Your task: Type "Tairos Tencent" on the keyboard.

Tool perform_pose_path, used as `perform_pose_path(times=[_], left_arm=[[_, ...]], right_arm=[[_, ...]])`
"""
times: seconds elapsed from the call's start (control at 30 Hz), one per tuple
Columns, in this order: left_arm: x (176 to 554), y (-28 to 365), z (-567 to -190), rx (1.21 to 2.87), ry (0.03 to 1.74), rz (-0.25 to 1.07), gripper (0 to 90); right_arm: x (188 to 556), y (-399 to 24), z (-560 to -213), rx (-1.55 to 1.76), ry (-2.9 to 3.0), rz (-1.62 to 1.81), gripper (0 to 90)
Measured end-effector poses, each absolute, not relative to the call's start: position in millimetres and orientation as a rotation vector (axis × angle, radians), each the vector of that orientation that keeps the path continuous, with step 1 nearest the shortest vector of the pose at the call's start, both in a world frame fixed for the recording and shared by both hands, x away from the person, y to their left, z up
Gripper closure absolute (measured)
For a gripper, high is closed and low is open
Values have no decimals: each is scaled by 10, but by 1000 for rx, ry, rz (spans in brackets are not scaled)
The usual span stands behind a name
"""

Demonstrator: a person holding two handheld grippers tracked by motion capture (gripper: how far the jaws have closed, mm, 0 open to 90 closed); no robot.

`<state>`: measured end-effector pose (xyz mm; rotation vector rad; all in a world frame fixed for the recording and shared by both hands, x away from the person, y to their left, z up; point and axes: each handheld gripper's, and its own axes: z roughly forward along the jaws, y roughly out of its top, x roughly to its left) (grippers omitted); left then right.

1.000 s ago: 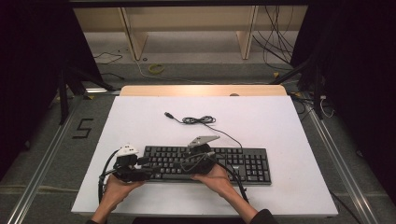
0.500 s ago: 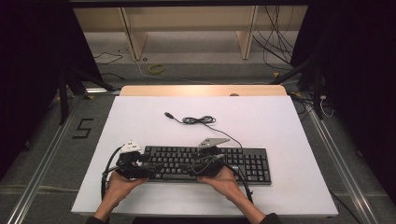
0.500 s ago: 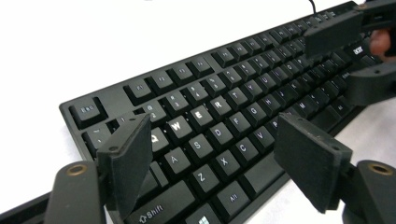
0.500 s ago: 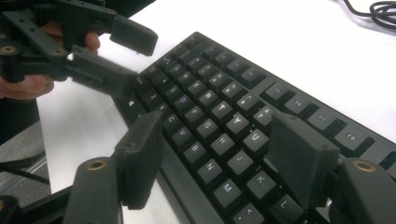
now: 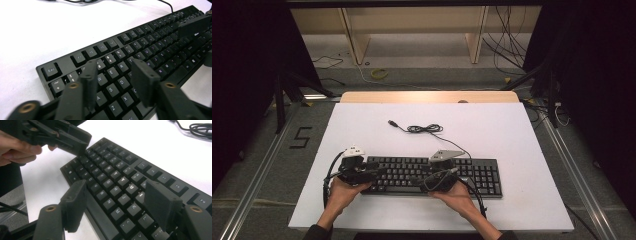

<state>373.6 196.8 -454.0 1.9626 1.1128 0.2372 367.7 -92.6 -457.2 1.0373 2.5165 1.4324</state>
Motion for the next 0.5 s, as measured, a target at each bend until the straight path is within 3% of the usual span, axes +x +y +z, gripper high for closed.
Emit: perform_pose_path(times=[0.23, 0.5], left_arm=[[3790, 1895, -4565, 2002, 1087, 218, 769], [3853, 1791, -4614, 2053, 1078, 204, 888]], right_arm=[[3651, -944, -4577, 1024, 2520, 1422, 371], [3619, -964, -4587, 1017, 2521, 1425, 345]])
